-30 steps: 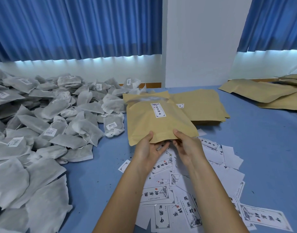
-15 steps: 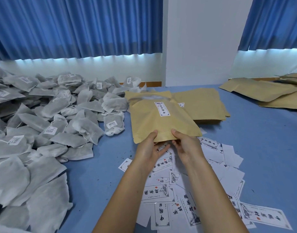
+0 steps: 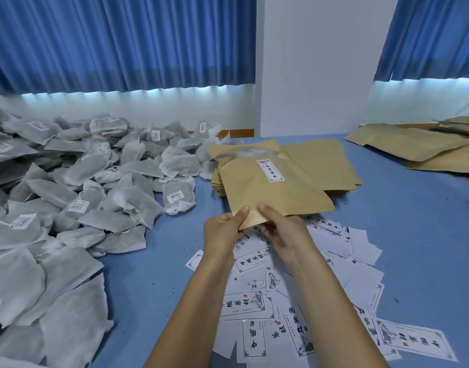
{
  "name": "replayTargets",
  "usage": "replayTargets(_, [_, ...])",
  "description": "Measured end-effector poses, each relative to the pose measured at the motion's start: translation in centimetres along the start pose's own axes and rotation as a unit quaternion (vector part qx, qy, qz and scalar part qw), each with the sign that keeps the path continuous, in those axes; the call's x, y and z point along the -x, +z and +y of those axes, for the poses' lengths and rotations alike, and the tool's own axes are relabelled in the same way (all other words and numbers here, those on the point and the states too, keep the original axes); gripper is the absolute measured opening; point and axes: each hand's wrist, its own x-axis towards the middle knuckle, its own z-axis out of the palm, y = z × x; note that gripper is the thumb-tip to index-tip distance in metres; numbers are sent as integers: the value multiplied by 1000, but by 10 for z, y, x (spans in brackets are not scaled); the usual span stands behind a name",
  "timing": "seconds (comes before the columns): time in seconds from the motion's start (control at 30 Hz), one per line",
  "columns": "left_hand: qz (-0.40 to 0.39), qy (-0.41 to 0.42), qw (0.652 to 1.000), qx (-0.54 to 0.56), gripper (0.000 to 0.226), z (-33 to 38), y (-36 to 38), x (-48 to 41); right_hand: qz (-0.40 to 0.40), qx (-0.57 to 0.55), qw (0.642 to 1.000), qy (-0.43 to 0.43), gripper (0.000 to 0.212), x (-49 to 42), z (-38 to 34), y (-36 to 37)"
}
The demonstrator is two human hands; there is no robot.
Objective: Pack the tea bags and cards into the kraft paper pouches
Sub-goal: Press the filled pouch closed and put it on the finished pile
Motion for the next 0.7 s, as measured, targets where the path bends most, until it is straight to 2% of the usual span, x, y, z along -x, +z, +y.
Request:
replayTargets(0.1, [-9,-3,1000,-1,19,1,2,4,-11,-12,1000,13,6,4,8,8])
replayTargets(0.2, [-26,19,997,-71,24,4,-3,1,3,-42,999,25,8,2,7,8])
replayTargets(0.37, [26,63,980,-187,31,2,-3,-1,35,-29,999,20,11,-2,8,7])
replayTargets(0.53, [28,67,979,-192,28,3,-1,0,14,-67,997,44,11,-5,7,3])
replayTargets(0.7, [35,64,979,-192,28,3,-1,0,77,-85,993,6,13,-5,4,0])
